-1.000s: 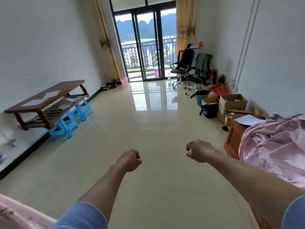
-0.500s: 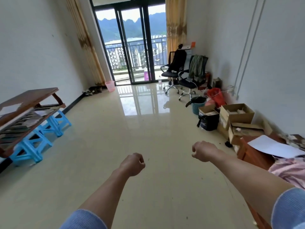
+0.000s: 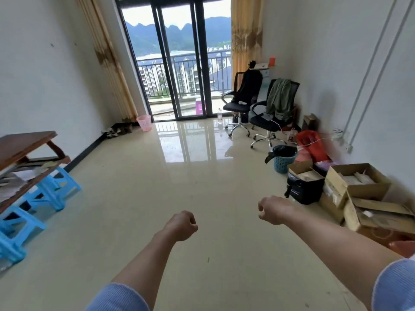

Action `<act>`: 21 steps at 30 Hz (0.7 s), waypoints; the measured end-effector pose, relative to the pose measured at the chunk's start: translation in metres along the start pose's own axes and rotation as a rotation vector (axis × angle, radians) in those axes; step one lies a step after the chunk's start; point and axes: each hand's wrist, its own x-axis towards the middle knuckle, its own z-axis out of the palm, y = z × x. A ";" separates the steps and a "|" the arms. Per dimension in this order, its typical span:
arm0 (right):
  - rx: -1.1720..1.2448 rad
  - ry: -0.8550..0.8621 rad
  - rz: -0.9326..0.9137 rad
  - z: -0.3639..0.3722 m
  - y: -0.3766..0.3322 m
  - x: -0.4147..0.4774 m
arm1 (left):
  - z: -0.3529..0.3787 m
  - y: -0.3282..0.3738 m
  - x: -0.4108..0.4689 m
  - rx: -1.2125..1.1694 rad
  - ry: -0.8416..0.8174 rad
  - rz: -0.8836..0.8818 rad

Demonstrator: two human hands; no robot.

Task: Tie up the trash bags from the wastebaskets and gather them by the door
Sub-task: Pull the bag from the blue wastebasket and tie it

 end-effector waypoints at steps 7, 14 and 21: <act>0.071 0.047 0.107 -0.077 0.024 0.149 | -0.086 0.071 0.187 0.007 -0.001 0.089; 0.090 -0.022 0.201 -0.104 0.084 0.326 | -0.093 0.138 0.372 0.083 -0.095 0.173; 0.088 -0.041 0.167 -0.186 0.121 0.529 | -0.156 0.188 0.548 0.080 -0.054 0.080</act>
